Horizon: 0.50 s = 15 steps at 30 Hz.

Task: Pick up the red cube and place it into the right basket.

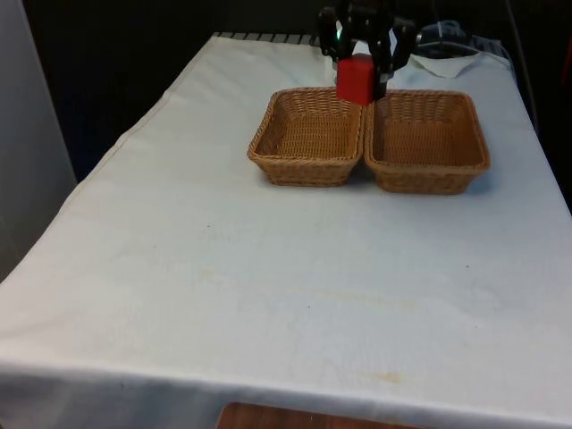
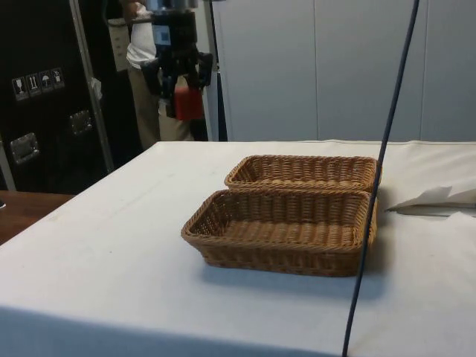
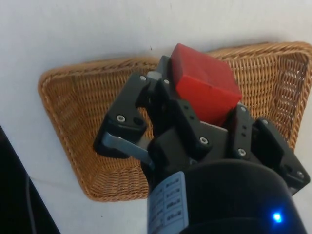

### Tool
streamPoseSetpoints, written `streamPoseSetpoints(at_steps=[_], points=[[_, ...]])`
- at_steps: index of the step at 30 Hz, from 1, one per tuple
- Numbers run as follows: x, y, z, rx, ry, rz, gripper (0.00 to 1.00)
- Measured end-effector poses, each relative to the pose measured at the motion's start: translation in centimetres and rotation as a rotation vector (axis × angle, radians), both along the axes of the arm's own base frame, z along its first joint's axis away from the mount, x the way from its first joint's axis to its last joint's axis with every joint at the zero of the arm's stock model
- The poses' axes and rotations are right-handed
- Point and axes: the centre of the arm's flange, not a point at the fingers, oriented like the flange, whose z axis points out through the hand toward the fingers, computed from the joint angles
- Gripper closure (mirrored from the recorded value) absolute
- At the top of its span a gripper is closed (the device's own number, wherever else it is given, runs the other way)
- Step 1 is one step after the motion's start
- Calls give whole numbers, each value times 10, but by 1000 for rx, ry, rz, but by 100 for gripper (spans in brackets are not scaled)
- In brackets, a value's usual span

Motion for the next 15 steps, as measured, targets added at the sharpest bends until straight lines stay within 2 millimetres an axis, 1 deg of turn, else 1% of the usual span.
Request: streamPoseSetpoints(at_steps=[1, 3, 7, 8, 10, 15], points=[[-5, -2, -2, 4, -1, 4, 98], [-7, -3, -2, 6, -2, 4, 98], [-20, -15, -5, 15, 2, 13, 98], [-20, -15, -5, 15, 2, 13, 98], [-28, -20, -11, 19, 7, 19, 98], [-38, -27, -16, 23, 9, 25, 98]])
